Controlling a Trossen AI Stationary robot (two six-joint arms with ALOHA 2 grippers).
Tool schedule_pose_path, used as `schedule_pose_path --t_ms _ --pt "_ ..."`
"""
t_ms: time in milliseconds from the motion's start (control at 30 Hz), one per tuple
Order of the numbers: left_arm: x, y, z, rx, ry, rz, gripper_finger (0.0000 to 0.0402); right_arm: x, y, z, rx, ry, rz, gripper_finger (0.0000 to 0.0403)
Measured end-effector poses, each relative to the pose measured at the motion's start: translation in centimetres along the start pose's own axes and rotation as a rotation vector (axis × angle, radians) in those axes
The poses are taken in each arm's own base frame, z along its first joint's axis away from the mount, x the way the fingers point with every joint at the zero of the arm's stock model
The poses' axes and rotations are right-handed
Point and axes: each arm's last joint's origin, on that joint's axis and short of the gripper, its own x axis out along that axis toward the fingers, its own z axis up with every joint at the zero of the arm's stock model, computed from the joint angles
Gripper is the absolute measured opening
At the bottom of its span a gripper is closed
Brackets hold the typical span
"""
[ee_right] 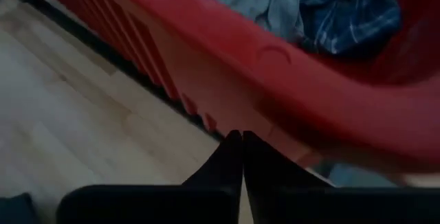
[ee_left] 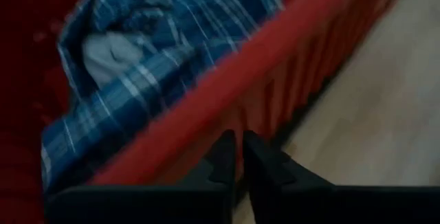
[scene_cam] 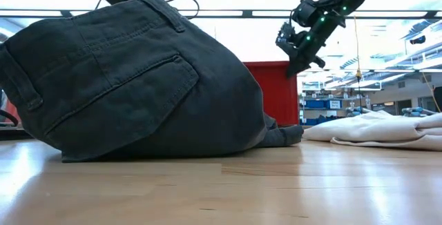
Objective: Fold Laundry from Bin
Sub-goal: Adjust the laundry bin, then fold the black shorts
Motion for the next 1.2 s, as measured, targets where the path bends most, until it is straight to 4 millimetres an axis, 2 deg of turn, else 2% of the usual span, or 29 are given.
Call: schedule_pose_path --t_ms 133,367,500,700,900,1200 --pt "-2.4 -1.0 1.0 0.023 0.072 -0.05 0.0087 -1.1 1.0 -0.1 0.051 0.009 0.089 0.0064" --pt "-8.6 -3.7 2.7 0.096 0.171 -0.159 0.0173 -4.2 3.1 0.0 0.138 -0.014 0.196 0.0113" --pt "-11.3 -6.4 1.8 0.136 0.289 -0.254 0.0201 -5.8 4.2 -0.4 0.177 0.009 0.249 0.0119" --pt "-14.5 -10.9 0.1 0.096 0.412 -0.363 0.0207 -7.9 6.8 -1.6 0.127 0.064 0.319 0.0119" --pt "-18.1 -15.2 -1.0 0.101 0.391 -0.382 0.0207 -9.5 10.1 -2.8 0.037 0.091 0.424 0.012" --pt "-22.1 -19.8 -3.3 0.168 0.394 -0.425 0.0206 -11.5 15.5 -4.7 0.03 0.116 0.564 0.0121"
